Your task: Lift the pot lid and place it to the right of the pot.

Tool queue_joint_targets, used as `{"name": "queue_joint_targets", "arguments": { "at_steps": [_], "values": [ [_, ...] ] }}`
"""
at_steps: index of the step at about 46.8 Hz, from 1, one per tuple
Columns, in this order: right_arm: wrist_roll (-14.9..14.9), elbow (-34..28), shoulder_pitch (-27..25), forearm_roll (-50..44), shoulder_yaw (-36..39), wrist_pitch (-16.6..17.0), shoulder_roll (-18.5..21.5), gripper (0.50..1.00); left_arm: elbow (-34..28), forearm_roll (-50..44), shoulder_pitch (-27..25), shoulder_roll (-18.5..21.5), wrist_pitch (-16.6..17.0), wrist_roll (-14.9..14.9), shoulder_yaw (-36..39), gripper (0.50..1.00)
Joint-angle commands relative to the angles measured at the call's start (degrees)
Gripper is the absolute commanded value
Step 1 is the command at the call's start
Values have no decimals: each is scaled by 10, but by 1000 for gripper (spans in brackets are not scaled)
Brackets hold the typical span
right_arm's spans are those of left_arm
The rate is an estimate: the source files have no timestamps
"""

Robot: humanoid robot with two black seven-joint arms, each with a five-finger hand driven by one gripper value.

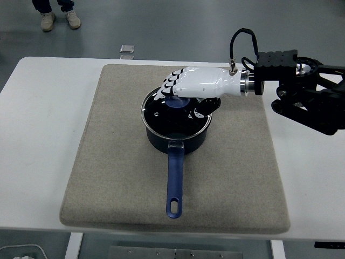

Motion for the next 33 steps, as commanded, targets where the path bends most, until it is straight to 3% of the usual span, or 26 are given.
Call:
{"name": "queue_joint_targets", "arguments": {
  "at_steps": [1, 33],
  "values": [
    [0, 0, 3, 0, 1, 0, 0, 889, 0, 0, 0, 0, 0, 0, 0, 1000],
    [0, -7, 9, 1, 1, 0, -3, 889, 0, 0, 0, 0, 0, 0, -1, 1000]
  ]
}}
